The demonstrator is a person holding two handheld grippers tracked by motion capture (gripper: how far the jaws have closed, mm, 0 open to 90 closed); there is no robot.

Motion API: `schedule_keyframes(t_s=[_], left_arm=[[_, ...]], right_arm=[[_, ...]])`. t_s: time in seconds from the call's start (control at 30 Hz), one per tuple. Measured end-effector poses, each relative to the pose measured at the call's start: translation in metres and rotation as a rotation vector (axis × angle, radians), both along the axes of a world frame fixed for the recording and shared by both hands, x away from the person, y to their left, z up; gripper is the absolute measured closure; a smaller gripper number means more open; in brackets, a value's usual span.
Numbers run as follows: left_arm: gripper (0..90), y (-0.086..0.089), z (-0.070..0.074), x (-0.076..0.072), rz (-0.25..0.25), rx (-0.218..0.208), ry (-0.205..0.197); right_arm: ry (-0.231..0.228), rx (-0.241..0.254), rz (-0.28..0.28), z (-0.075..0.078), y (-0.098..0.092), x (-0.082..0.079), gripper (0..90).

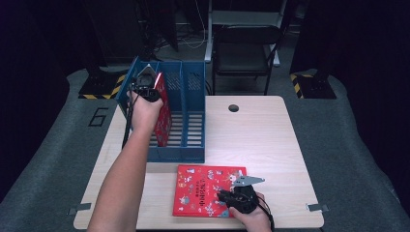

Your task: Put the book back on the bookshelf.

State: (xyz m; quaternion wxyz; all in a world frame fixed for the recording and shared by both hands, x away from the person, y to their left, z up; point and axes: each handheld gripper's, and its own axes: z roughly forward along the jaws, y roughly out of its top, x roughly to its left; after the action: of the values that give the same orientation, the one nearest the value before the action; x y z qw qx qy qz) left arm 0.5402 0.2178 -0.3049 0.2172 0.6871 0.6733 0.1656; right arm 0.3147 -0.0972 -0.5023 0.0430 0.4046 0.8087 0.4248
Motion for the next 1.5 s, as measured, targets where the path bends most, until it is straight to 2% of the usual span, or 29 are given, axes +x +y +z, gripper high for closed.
schedule_keyframes(t_s=[0.4, 0.63, 0.7, 0.77, 1.1, 1.27, 1.5], left_arm=[[78.7, 0.002, -0.009, -0.008, -0.016, -0.003, 0.007], [77.7, 0.003, -0.012, -0.013, -0.029, -0.009, 0.036], [77.6, 0.005, -0.012, -0.014, -0.034, -0.009, 0.03], [77.4, 0.006, -0.011, -0.015, -0.04, -0.026, 0.038], [74.9, 0.01, -0.001, -0.02, -0.044, -0.047, 0.056], [74.3, 0.01, 0.005, -0.026, -0.061, -0.041, 0.07], [74.6, 0.012, 0.002, -0.028, -0.063, -0.046, 0.103]], right_arm=[[0.002, 0.006, -0.007, 0.0, 0.002, 0.0, 77.8], [0.001, 0.004, 0.001, 0.0, 0.001, 0.0, 77.6], [0.008, 0.009, 0.001, 0.0, 0.001, -0.001, 77.6], [0.01, 0.011, 0.001, 0.0, 0.001, -0.001, 77.7], [0.004, 0.011, -0.003, 0.0, 0.002, 0.0, 77.6], [0.004, 0.009, -0.003, 0.0, 0.002, 0.0, 77.6], [0.006, 0.009, 0.001, 0.0, 0.002, 0.0, 77.5]])
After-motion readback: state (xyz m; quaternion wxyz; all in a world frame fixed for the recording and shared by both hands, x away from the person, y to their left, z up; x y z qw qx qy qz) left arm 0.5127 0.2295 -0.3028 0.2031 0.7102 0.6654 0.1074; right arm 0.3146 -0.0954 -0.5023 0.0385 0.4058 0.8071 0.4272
